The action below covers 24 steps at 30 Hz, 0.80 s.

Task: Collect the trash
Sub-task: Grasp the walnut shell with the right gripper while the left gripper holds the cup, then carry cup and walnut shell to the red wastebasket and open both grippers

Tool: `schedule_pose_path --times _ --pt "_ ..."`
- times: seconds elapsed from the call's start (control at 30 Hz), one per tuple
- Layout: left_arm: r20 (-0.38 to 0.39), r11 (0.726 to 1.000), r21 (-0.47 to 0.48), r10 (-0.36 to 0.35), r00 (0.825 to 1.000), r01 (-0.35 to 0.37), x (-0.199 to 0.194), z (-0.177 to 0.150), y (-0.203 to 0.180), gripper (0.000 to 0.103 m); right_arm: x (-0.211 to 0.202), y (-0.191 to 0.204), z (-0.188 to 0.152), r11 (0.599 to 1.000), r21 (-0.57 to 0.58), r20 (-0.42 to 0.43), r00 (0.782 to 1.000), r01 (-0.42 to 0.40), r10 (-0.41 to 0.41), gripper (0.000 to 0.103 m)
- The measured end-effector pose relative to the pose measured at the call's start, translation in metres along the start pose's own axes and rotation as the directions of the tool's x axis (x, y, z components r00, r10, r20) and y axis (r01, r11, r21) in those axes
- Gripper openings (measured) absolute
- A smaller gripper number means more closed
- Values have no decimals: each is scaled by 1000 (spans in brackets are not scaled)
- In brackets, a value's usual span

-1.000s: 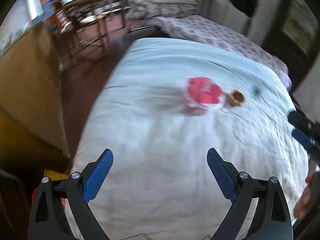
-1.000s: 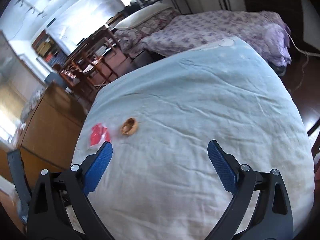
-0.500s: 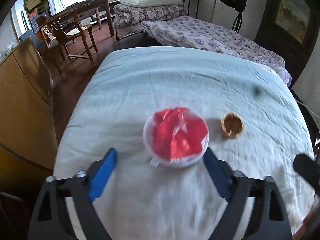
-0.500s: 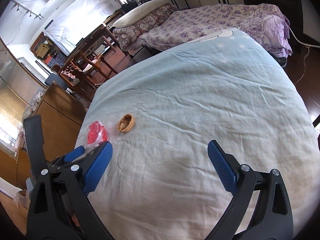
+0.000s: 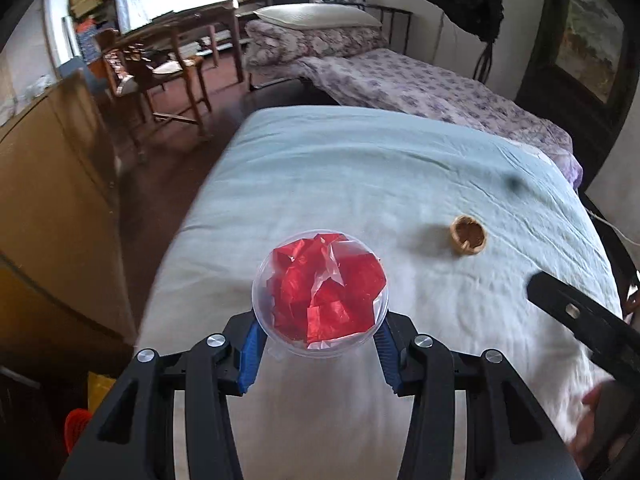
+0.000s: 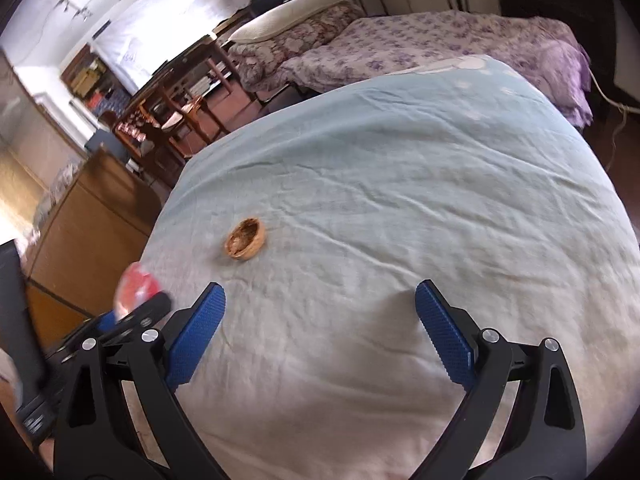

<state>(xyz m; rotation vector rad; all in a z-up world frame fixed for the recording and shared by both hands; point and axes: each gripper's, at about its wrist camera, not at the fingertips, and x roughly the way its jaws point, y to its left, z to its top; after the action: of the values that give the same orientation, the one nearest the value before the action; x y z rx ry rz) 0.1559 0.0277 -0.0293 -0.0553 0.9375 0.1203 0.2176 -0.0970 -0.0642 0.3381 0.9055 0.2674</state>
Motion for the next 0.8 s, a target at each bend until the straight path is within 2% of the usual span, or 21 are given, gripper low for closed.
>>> schedule_pose_path --times 0.17,0.27,0.33,0.4,0.53,0.6,0.63,0.8 --pt "-16 998 -54 21 1000 -22 -14 -16 21 48 16 21 8 996 -92 -3 1000 8 -8 92" --pt "-39 997 -75 5 999 -8 -14 -22 29 48 27 33 13 993 -120 -14 1000 9 -10 91" --pt "-46 997 -80 2 999 -6 -13 -23 32 48 34 40 16 989 -149 -28 999 19 -23 79" --pt "-53 996 -90 -1 999 -4 -11 -24 34 48 40 50 19 980 -192 -20 998 47 -51 62" --pt "-76 995 -99 -20 997 13 -8 -24 34 48 49 60 21 971 -228 -11 997 78 -83 58" --pt "-66 995 -100 -14 998 7 -9 -25 35 48 51 65 18 961 -256 -5 994 106 -111 40" --pt "-66 995 -103 -11 998 4 -9 -26 35 48 49 66 16 953 -276 1 991 127 -132 35" --pt "-64 994 -110 5 998 -12 -13 -27 35 48 34 62 15 970 -229 -15 996 81 -87 34"
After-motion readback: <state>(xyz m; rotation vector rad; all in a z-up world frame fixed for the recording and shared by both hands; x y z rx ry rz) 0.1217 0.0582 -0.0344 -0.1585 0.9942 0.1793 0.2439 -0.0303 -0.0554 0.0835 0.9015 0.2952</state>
